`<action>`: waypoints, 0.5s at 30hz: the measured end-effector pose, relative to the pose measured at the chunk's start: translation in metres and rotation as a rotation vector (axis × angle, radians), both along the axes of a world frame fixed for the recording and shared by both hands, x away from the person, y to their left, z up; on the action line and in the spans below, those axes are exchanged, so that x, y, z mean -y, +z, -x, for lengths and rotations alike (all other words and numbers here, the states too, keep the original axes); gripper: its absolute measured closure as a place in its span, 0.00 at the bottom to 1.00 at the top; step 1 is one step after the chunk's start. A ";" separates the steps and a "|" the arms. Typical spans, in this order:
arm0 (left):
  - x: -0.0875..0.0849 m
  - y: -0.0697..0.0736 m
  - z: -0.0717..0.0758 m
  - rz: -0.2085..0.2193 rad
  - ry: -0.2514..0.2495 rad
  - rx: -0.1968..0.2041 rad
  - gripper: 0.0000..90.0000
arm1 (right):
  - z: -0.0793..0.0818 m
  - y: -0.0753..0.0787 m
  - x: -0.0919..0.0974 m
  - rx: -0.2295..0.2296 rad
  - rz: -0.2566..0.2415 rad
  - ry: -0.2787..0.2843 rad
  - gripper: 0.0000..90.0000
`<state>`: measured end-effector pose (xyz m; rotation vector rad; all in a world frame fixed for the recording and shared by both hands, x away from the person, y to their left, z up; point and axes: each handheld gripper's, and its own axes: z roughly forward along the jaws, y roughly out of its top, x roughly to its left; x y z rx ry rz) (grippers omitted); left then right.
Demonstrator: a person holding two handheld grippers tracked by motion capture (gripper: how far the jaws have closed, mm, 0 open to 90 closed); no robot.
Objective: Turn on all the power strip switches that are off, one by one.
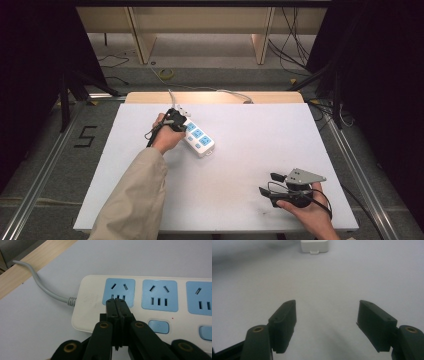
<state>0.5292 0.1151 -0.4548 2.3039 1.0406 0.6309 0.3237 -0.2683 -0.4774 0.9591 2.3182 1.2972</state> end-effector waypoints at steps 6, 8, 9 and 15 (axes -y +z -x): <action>0.000 0.000 -0.001 0.016 0.026 -0.015 1.00 | 0.000 0.000 0.000 0.003 0.000 -0.001 0.36; 0.001 0.000 0.000 0.007 0.030 -0.014 1.00 | 0.000 0.000 0.000 0.003 0.001 0.000 0.36; 0.001 0.000 0.000 0.003 0.030 -0.012 1.00 | 0.000 0.000 0.000 0.003 0.000 0.001 0.36; -0.002 -0.001 -0.002 0.043 0.044 -0.029 1.00 | 0.000 0.000 0.001 0.004 -0.001 0.001 0.36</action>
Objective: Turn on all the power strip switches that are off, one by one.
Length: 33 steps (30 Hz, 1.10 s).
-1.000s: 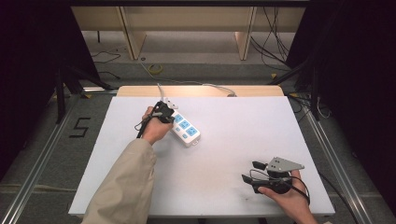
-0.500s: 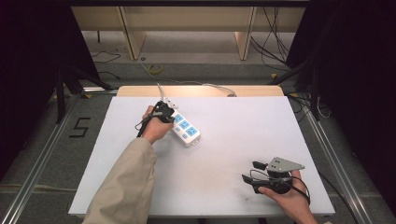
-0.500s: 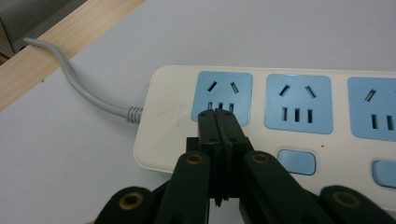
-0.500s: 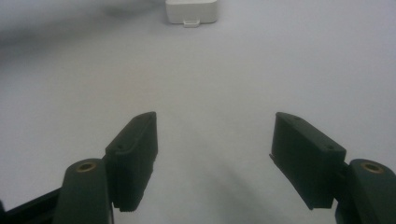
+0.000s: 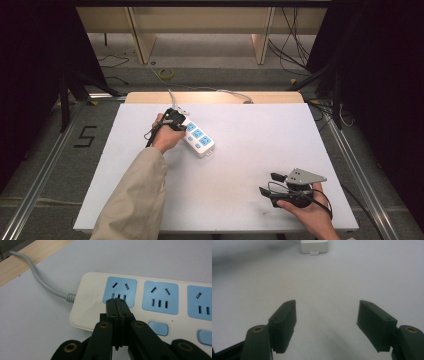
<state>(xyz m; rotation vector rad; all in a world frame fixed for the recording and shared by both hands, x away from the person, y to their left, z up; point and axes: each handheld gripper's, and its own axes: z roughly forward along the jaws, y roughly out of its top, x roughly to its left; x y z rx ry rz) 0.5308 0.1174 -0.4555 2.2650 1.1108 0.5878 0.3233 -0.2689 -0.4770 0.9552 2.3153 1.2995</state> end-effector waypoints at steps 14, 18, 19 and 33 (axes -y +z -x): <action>0.003 -0.001 0.001 -0.036 -0.014 0.015 1.00 | 0.000 0.000 -0.001 0.000 -0.001 0.002 0.36; 0.004 0.001 0.002 -0.023 -0.028 0.023 1.00 | -0.001 0.000 -0.001 -0.003 -0.002 -0.002 0.36; 0.004 0.002 0.003 -0.019 -0.034 0.035 1.00 | -0.001 0.000 -0.001 -0.003 -0.002 -0.002 0.36; 0.000 0.023 0.012 0.014 -0.036 0.039 1.00 | -0.001 0.000 -0.002 -0.002 0.000 0.002 0.36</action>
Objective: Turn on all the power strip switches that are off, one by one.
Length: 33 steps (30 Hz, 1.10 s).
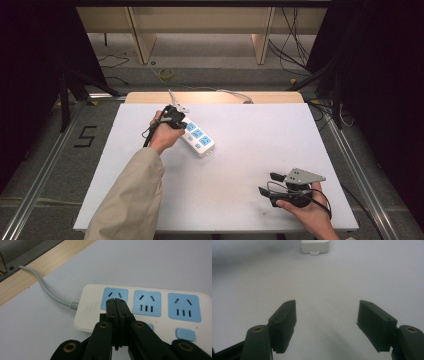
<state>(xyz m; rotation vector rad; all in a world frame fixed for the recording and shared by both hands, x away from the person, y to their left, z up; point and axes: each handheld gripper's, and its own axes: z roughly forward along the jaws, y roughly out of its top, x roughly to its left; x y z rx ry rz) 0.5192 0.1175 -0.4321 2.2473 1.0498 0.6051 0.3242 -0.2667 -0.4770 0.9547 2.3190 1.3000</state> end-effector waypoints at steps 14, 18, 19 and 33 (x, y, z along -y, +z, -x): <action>0.011 0.002 0.012 0.011 -0.029 -0.050 1.00 | 0.000 0.000 -0.001 -0.001 0.001 -0.001 0.36; 0.013 -0.001 0.015 0.000 -0.040 -0.056 1.00 | 0.000 0.000 -0.001 -0.001 0.002 -0.002 0.36; 0.014 -0.002 0.015 -0.001 -0.043 -0.061 1.00 | 0.000 0.000 -0.001 -0.002 0.002 -0.001 0.36; 0.018 -0.003 0.025 0.017 -0.065 -0.063 1.00 | 0.000 0.000 -0.001 -0.003 0.004 0.000 0.36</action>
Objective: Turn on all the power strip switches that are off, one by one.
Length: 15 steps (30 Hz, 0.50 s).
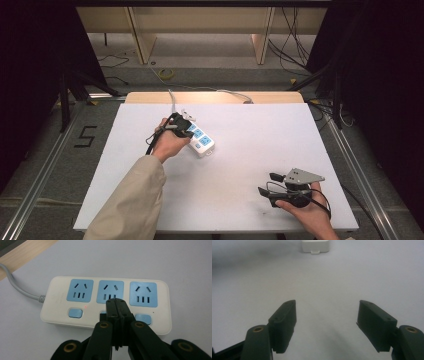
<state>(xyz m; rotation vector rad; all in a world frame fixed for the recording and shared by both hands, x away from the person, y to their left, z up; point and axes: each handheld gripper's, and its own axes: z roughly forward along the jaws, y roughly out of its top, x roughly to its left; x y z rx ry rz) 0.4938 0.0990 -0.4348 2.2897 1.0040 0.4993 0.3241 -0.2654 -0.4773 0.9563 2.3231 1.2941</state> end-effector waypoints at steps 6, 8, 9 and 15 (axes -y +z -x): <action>0.005 0.001 0.004 0.007 -0.016 -0.004 1.00 | 0.000 0.000 0.000 0.000 0.001 -0.001 0.36; 0.006 0.001 0.004 0.002 -0.021 -0.010 1.00 | 0.000 0.000 0.000 0.001 0.000 0.000 0.36; 0.007 0.000 0.004 0.003 -0.021 -0.012 1.00 | 0.000 0.000 0.000 0.001 0.000 0.000 0.36; 0.009 0.000 0.006 0.000 -0.030 -0.021 1.00 | 0.000 0.000 0.000 0.001 0.000 0.000 0.36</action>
